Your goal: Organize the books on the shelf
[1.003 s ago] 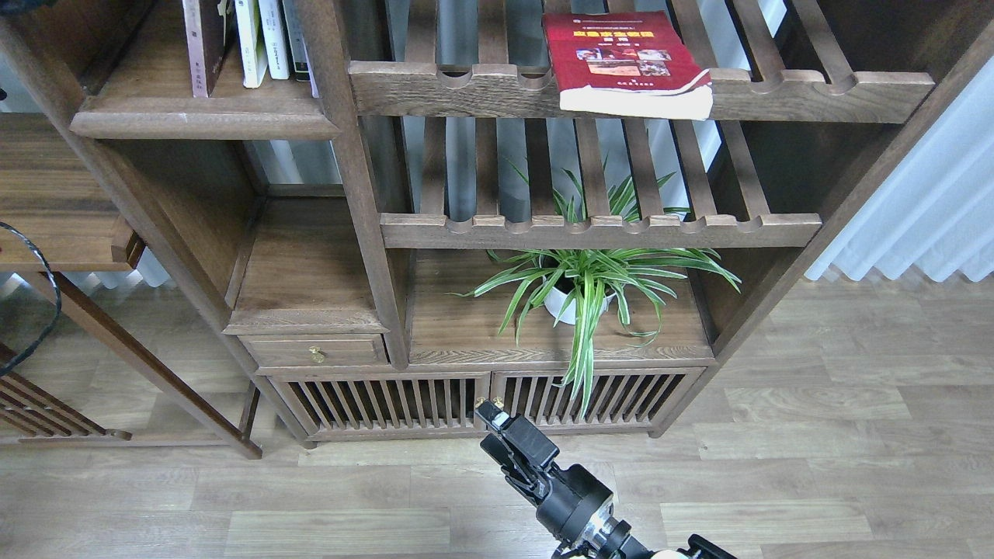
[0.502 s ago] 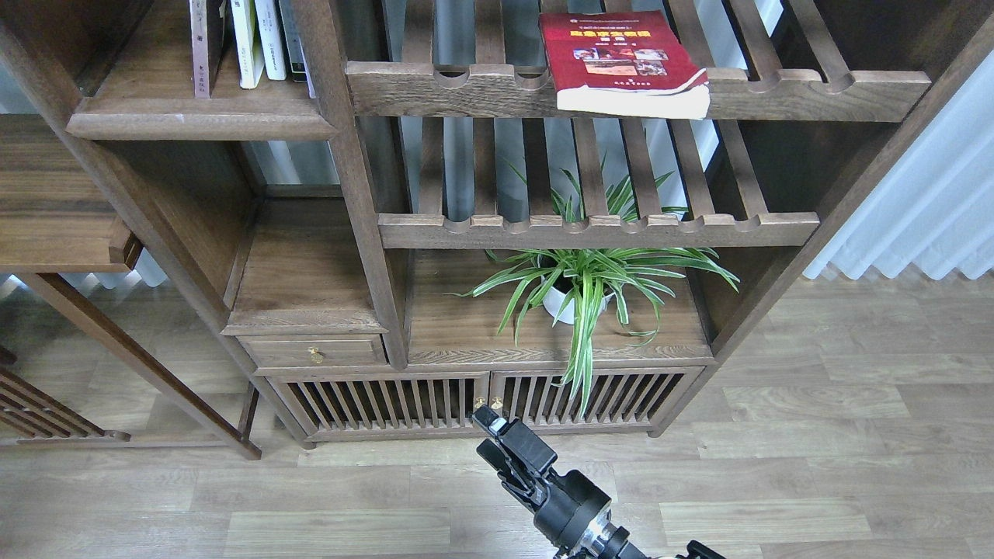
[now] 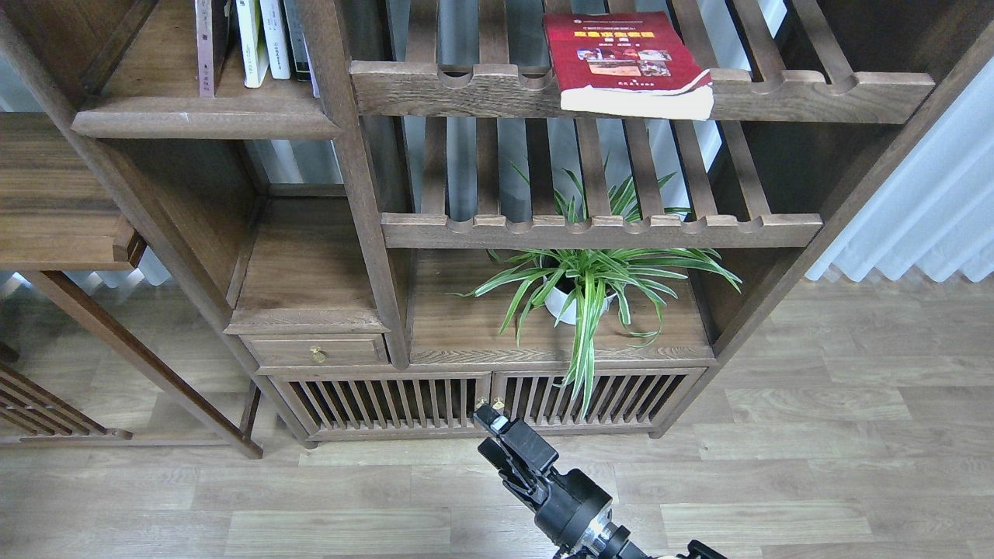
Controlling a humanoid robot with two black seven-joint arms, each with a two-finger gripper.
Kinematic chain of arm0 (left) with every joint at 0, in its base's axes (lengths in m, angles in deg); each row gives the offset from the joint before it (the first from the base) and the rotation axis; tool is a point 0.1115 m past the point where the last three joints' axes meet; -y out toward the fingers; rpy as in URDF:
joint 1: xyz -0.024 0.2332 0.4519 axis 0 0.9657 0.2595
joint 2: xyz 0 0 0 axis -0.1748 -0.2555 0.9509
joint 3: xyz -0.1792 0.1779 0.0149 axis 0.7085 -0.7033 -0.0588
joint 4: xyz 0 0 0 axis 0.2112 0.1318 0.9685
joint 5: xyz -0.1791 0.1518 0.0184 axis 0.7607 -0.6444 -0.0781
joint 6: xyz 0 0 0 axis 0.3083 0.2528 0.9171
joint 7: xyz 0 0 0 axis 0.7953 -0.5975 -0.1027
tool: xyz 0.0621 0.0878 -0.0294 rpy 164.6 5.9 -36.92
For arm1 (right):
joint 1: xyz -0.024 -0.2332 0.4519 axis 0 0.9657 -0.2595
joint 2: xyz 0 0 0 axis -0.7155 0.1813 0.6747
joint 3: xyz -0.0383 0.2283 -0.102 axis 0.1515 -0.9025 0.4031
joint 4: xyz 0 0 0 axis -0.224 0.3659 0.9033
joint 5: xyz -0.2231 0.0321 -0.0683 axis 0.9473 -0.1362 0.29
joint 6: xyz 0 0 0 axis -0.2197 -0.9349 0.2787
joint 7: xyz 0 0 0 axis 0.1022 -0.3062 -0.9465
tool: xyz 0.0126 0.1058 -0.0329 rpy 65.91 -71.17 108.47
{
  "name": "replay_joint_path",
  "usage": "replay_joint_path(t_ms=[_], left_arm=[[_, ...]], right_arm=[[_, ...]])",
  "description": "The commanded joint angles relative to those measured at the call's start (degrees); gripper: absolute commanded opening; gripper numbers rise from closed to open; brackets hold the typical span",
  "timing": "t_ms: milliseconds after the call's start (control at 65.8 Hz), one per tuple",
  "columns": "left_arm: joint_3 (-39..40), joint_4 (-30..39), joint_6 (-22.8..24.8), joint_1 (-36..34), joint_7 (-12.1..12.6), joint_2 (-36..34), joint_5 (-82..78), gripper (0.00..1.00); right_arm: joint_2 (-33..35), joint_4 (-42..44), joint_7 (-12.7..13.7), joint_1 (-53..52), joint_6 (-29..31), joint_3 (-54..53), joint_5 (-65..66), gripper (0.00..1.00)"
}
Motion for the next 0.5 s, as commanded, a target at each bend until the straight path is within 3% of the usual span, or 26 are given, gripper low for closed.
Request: replay_joint_path(t_ms=[0, 213, 487], left_arm=[[6.8, 5.2, 0.0, 7.7, 0.6, -0.4, 0.0, 0.55], [16.2, 10.8, 0.0, 18.1, 0.8, -0.3, 0.1, 0.55], [16.4, 10.9, 0.0, 19.6, 0.8, 2.9, 0.4, 0.61]], right_arm=[[0.0, -0.4, 0.0, 0.2, 0.0, 0.0, 0.0, 0.99], [0.0, -1.4, 0.1, -0.2, 0.0, 0.0, 0.0, 0.99], [0.0, -1.7, 0.0, -0.6, 0.0, -0.1, -0.1, 0.99]])
